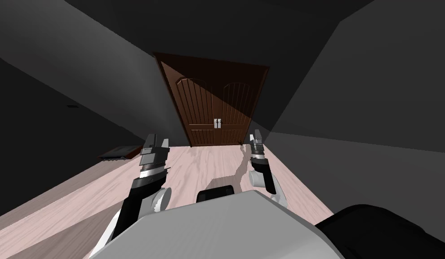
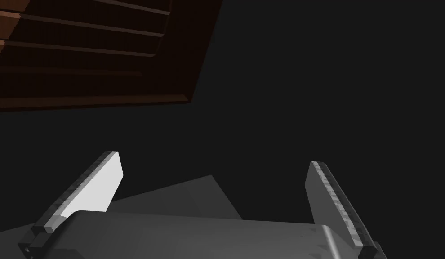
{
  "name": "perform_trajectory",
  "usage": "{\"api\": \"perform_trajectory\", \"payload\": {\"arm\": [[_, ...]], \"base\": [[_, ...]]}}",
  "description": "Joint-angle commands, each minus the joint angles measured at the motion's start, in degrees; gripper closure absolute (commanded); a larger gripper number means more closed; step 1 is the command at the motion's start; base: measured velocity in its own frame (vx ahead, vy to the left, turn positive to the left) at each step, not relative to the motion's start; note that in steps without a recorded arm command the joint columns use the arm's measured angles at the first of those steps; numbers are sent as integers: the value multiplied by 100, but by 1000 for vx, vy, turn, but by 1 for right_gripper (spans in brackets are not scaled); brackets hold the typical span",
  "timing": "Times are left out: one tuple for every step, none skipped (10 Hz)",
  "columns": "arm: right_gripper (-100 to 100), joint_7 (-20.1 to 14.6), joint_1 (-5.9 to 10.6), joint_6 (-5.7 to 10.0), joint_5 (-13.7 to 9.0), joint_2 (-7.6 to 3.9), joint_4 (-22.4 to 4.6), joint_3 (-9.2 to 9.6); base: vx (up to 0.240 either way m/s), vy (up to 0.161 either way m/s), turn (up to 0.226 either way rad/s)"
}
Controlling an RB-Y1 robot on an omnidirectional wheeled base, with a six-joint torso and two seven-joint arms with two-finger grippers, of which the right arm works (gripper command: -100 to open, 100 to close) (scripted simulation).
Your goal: Pull the door open
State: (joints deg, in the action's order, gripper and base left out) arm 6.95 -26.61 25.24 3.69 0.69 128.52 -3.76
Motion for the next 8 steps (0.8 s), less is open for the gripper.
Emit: {"api": "perform_trajectory", "payload": {"arm": [[-100,-49,58,-19,17,-48,-124,-15],[-100,-65,78,-25,23,-62,-166,-20],[-100,-98,117,-38,34,-91,-249,-31],[-100,-138,165,-53,48,-123,-351,-43],[-100,-185,221,-72,64,-158,-471,-58],[-100,-234,280,-91,82,-193,-596,-73],[-100,-294,351,-114,102,-230,-747,-92],[-100,-323,387,-125,113,-248,-823,-101]], "base": [[88,28,10],[151,15,3],[164,-6,6],[171,31,16],[182,45,9],[195,40,11],[180,22,14],[151,16,11]]}}
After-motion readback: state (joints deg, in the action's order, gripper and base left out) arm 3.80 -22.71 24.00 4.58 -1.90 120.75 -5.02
